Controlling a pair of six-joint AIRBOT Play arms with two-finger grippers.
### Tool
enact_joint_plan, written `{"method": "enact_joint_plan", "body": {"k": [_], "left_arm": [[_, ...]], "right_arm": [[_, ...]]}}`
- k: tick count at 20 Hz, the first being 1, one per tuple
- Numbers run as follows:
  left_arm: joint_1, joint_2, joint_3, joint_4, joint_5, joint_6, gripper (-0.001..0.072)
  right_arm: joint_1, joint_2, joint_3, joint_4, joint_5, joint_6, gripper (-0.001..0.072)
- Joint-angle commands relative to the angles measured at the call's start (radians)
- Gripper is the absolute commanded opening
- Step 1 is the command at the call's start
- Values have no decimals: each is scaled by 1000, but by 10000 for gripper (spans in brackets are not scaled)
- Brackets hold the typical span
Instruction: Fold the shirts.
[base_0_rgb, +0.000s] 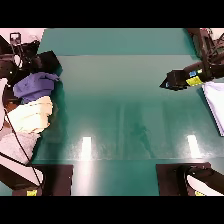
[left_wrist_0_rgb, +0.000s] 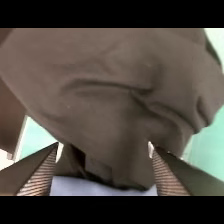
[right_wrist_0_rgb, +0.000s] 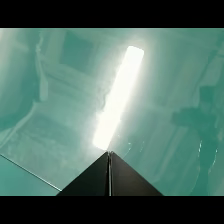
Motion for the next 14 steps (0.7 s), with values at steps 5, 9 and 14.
{"method": "enact_joint_plan", "body": {"k": [5,9,14], "left_arm": [[3,-65,29,-4,2,8,184],[3,-58,116,-105,-113,9,26],[-53,21,391,-230,-260,181,26]], "right_arm": [[16,0,1,-3,-28,1,21],[16,0,1,-3,-39,1,21],[5,0,1,-1,-124,1,21]]}}
